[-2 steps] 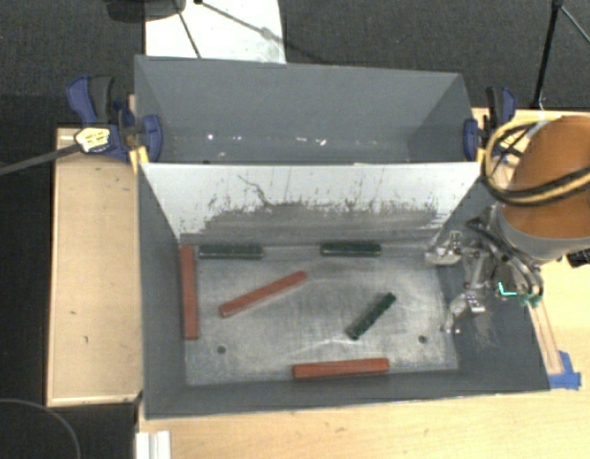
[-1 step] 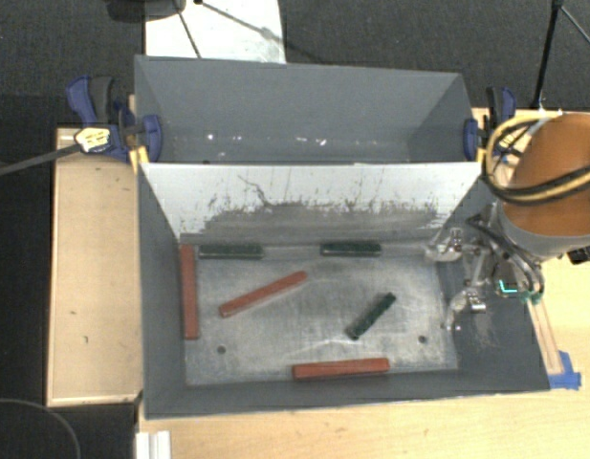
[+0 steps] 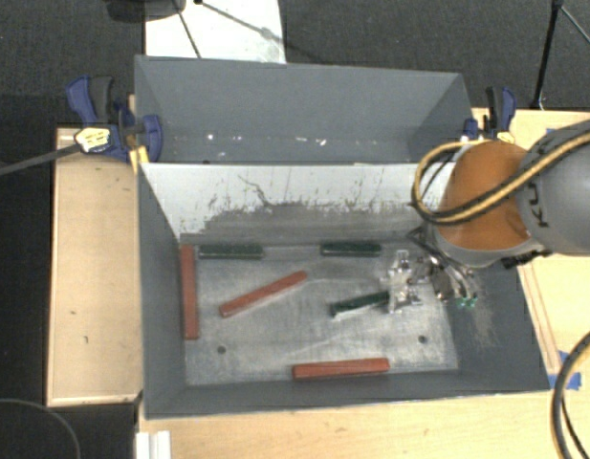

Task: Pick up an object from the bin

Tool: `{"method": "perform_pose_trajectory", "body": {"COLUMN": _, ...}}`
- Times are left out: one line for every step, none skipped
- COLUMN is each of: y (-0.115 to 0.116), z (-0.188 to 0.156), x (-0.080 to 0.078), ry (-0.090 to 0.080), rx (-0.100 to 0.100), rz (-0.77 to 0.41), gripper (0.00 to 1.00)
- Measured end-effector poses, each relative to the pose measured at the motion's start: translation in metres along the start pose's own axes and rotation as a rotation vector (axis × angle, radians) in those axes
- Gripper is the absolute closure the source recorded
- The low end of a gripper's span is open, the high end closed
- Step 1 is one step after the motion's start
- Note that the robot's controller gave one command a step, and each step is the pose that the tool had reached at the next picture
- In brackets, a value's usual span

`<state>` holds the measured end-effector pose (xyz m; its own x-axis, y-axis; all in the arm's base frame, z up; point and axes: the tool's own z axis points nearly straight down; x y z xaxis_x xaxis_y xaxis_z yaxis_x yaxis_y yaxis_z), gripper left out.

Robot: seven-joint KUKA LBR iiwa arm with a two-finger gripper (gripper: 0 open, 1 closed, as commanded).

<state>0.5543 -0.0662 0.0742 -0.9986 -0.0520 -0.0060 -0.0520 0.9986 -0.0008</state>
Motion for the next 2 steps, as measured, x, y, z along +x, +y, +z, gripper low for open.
{"method": "perform_pose_trajectory", "body": {"y": 0.0, "z": 0.0, "x": 0.0, "ry": 0.0, "rx": 0.0, "rz": -0.001, "gripper": 1.0}}
{"method": "perform_pose_trajectory", "body": {"y": 0.008, "z": -0.132, "x": -0.013, "ry": 0.002, "rx": 0.0, "rz": -0.028, "gripper": 1.0}}
